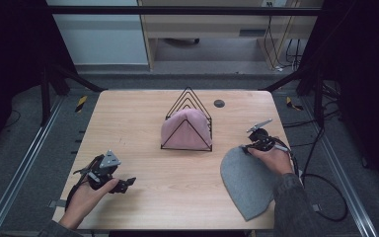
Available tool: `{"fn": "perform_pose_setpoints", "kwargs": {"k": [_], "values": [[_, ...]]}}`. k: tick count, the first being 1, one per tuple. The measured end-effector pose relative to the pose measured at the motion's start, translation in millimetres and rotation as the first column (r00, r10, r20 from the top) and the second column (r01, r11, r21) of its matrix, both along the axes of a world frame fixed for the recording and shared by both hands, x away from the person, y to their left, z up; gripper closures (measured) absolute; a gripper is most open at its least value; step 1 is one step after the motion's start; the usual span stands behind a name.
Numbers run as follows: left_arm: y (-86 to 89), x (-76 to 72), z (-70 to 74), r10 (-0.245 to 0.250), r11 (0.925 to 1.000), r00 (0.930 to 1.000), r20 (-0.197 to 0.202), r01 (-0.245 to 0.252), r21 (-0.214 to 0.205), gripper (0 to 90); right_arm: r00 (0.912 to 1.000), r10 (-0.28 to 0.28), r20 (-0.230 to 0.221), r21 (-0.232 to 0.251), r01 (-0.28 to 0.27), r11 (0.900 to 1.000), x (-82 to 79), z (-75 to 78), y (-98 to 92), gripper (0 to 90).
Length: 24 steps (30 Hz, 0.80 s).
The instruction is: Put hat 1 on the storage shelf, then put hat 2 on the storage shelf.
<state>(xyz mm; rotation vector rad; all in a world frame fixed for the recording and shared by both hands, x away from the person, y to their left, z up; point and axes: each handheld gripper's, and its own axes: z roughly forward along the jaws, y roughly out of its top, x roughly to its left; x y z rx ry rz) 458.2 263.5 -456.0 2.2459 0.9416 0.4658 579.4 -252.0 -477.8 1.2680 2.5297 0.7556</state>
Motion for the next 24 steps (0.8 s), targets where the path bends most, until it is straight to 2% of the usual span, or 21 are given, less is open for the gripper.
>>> {"fn": "perform_pose_setpoints", "kwargs": {"k": [3, 7, 11, 20, 24], "values": [[1.8, 1.2, -0.1, 0.013, 0.9999, 0.9999, 0.002, -0.013, -0.011, 9.5, 1.0000, -0.003, -0.002, 0.004, 0.003, 1.0000, -4.2, 4.4, 1.9, 83.7], [2.3, 3.0, -1.1, 0.027, 0.9996, 0.9996, -0.001, -0.027, -0.009, 5.5, 0.9995, 0.016, 0.027, 0.007, -0.017, 0.9998, -10.5, 13.3, 1.5, 83.7], [2.3, 3.1, -0.6, 0.023, 0.9993, 0.9997, 0.004, -0.023, -0.030, 5.3, 0.9971, 0.031, 0.069, 0.025, -0.033, 0.9991, -22.0, 30.0, 1.0, 83.6], [3.2, 3.8, -0.9, 0.026, 0.9989, 0.9996, -0.007, -0.026, -0.039, 7.3, 0.9884, 0.072, 0.134, 0.061, -0.081, 0.9948, -46.1, 57.5, -1.5, 83.7], [2.6, 4.0, -0.6, 0.024, 0.9985, 0.9997, -0.007, -0.024, -0.049, 7.3, 0.9837, 0.074, 0.164, 0.086, -0.089, 0.9923, -59.2, 71.3, -5.1, 83.8]]}}
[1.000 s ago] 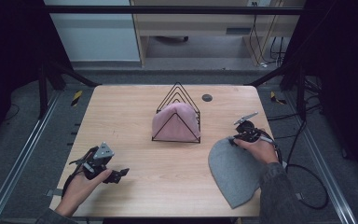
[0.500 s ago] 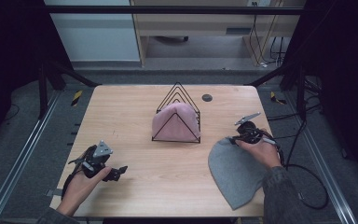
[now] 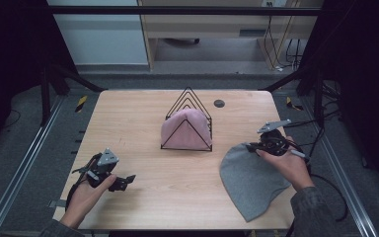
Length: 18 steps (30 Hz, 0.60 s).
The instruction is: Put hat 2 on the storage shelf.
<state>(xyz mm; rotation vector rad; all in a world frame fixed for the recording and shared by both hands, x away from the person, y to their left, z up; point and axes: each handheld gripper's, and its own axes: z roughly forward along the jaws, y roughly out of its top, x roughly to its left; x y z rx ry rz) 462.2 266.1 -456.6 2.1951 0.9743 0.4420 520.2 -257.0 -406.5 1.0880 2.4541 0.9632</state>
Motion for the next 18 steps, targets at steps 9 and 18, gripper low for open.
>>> {"fn": "perform_pose_setpoints", "kwargs": {"k": [9, 18], "values": [[-2.3, -0.4, -0.7, -0.010, 0.9999, 0.9999, -0.007, 0.010, -0.006, 7.3, 0.9964, 0.044, 0.073, 0.048, -0.048, 0.9977, -28.5, 31.5, 6.8, 84.1], [-4.2, -0.7, -1.7, -0.034, 0.9994, 0.9992, -0.020, 0.034, -0.010, 8.1, 0.9845, 0.113, 0.134, 0.063, -0.122, 0.9905, -45.0, 62.8, 29.2, 84.6]]}}
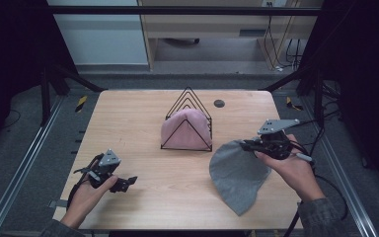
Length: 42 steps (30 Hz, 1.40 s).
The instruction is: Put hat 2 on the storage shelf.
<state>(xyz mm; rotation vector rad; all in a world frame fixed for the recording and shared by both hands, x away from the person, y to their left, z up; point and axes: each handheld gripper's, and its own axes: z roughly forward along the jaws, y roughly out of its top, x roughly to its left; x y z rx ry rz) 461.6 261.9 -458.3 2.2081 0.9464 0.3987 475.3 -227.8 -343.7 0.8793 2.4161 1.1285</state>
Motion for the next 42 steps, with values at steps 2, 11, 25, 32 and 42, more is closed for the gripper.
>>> {"fn": "perform_pose_setpoints", "kwargs": {"k": [2, 11, 25, 32, 42], "values": [[-0.7, -0.2, -0.3, -0.005, 1.0000, 1.0000, -0.003, 0.005, 0.000, 8.1, 0.9998, 0.015, 0.012, 0.012, -0.015, 0.9998, -2.3, 6.8, 5.4, 84.7], [-2.7, -0.9, -1.6, -0.026, 0.9996, 0.9996, -0.014, 0.026, 0.011, 8.1, 0.9920, 0.106, 0.069, 0.064, -0.110, 0.9919, -10.0, 35.8, 33.2, 84.8], [-5.7, -2.2, -2.0, -0.046, 0.9988, 0.9987, -0.021, 0.046, 0.013, 8.5, 0.9757, 0.181, 0.124, 0.067, -0.190, 0.9795, -16.5, 70.5, 71.5, 84.9], [-7.3, -3.1, -1.9, -0.062, 0.9980, 0.9978, -0.022, 0.063, 0.006, 8.7, 0.9729, 0.196, 0.123, 0.036, -0.202, 0.9788, -13.6, 75.9, 86.3, 84.9], [-10.4, -5.2, 2.7, -0.092, 0.9953, 0.9957, 0.002, 0.092, -0.029, 9.3, 0.9634, 0.230, 0.138, 0.050, -0.238, 0.9699, -15.9, 93.1, 101.1, 84.9]]}}
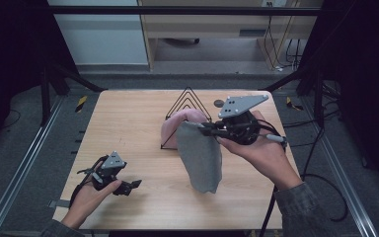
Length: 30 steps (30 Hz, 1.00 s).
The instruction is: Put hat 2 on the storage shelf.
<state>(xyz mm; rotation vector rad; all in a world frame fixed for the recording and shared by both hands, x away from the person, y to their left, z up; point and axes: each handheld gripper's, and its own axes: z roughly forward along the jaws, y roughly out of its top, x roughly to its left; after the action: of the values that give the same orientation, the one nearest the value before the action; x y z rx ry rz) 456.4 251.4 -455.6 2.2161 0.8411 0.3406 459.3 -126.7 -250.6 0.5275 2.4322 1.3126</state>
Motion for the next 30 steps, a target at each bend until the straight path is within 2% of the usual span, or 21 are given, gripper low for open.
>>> {"fn": "perform_pose_setpoints", "kwargs": {"k": [3, 9, 14, 20, 21, 23, 27, 30], "values": [[-3.4, 0.0, 4.7, -0.007, 0.9998, 0.9999, 0.007, 0.007, -0.018, 10.5, 1.0000, 0.009, 0.002, 0.004, -0.009, 0.9999, 0.7, 4.2, 5.1, 84.9], [-17.3, 3.7, 23.6, -0.071, 0.9974, 0.9968, 0.036, 0.070, 0.015, 13.4, 0.9995, 0.028, 0.011, 0.016, -0.028, 0.9995, 1.8, 13.2, 17.3, 84.9], [-28.6, 11.7, 42.1, -0.120, 0.9925, 0.9919, 0.041, 0.119, 0.027, 13.4, 0.9991, 0.041, 0.012, 0.008, -0.042, 0.9991, 2.9, 15.0, 26.5, 84.9], [-34.9, 22.2, 59.0, -0.168, 0.9857, 0.9847, 0.044, 0.168, 0.012, 13.9, 0.9988, 0.049, 0.005, -0.005, -0.049, 0.9988, 2.6, 13.0, 33.7, 84.8], [-37.5, 25.8, 64.0, -0.174, 0.9846, 0.9836, 0.046, 0.175, -0.008, 14.5, 0.9986, 0.052, 0.004, -0.006, -0.052, 0.9986, 2.6, 12.7, 34.6, 84.8], [-40.0, 28.0, 68.7, -0.185, 0.9824, 0.9816, 0.047, 0.186, -0.016, 15.3, 0.9984, 0.057, 0.001, -0.008, -0.057, 0.9983, 2.0, 12.6, 36.5, 84.8], [-47.6, 31.2, 80.4, -0.220, 0.9750, 0.9729, 0.072, 0.222, -0.018, 16.6, 0.9978, 0.066, 0.002, -0.012, -0.066, 0.9978, 1.1, 12.5, 40.3, 84.7], [-51.4, 33.4, 87.5, -0.223, 0.9737, 0.9706, 0.090, 0.226, -0.026, 17.7, 0.9977, 0.068, 0.000, -0.013, -0.068, 0.9976, 0.9, 11.7, 42.8, 84.7]]}}
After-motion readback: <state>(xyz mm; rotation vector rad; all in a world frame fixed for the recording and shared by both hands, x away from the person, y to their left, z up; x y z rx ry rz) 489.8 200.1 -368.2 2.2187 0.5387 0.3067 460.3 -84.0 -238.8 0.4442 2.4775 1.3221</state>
